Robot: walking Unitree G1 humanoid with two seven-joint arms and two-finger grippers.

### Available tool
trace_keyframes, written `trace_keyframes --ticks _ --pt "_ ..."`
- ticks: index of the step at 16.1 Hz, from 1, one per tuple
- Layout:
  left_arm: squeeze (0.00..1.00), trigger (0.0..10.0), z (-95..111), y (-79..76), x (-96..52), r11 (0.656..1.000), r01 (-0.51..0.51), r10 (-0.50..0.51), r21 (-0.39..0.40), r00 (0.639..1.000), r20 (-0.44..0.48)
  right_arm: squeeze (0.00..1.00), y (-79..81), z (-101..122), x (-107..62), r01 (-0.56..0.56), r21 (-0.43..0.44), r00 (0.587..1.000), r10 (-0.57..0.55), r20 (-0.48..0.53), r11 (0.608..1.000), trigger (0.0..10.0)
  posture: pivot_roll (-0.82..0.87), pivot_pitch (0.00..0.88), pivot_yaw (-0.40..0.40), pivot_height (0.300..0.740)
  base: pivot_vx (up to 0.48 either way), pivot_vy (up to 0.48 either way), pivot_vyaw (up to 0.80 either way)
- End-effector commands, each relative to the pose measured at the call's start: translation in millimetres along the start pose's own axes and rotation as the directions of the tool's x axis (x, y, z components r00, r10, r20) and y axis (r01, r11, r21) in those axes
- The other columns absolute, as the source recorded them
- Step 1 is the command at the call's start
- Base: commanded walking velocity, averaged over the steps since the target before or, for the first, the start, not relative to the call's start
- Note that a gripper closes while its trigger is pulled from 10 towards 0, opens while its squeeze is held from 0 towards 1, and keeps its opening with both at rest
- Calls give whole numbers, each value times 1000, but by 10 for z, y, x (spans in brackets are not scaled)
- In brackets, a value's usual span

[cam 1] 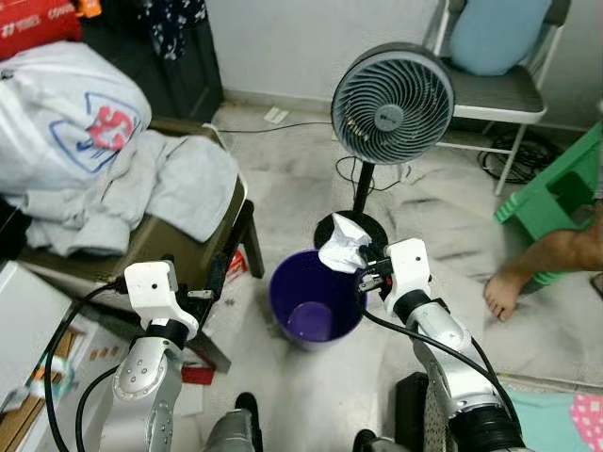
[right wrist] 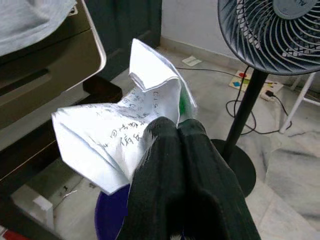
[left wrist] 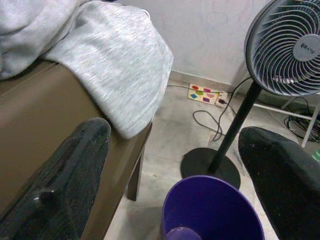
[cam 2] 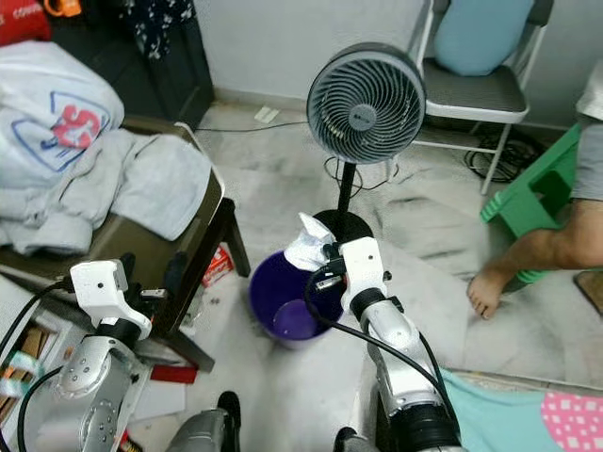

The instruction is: Clean up the room

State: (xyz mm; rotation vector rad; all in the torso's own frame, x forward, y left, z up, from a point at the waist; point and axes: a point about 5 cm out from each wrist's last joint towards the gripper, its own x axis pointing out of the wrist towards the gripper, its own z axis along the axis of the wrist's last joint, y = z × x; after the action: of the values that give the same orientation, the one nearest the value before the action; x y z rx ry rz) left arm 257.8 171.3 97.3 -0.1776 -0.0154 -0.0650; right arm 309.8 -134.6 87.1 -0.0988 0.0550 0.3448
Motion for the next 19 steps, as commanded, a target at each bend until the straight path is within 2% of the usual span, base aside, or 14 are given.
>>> trace_keyframes --ticks 1,19 --pt "0 10000 -13 17 -19 1000 -3 3 1 1000 -9 0 -12 -15 -5 3 4 1000 -3 -11 1000 10000 83 214 16 740 304 0 0" --pt "0 10000 -16 17 -24 1000 -3 3 6 1000 -12 0 45 -6 24 -16 -7 1000 16 -3 1000 10000 91 208 20 740 302 0 24"
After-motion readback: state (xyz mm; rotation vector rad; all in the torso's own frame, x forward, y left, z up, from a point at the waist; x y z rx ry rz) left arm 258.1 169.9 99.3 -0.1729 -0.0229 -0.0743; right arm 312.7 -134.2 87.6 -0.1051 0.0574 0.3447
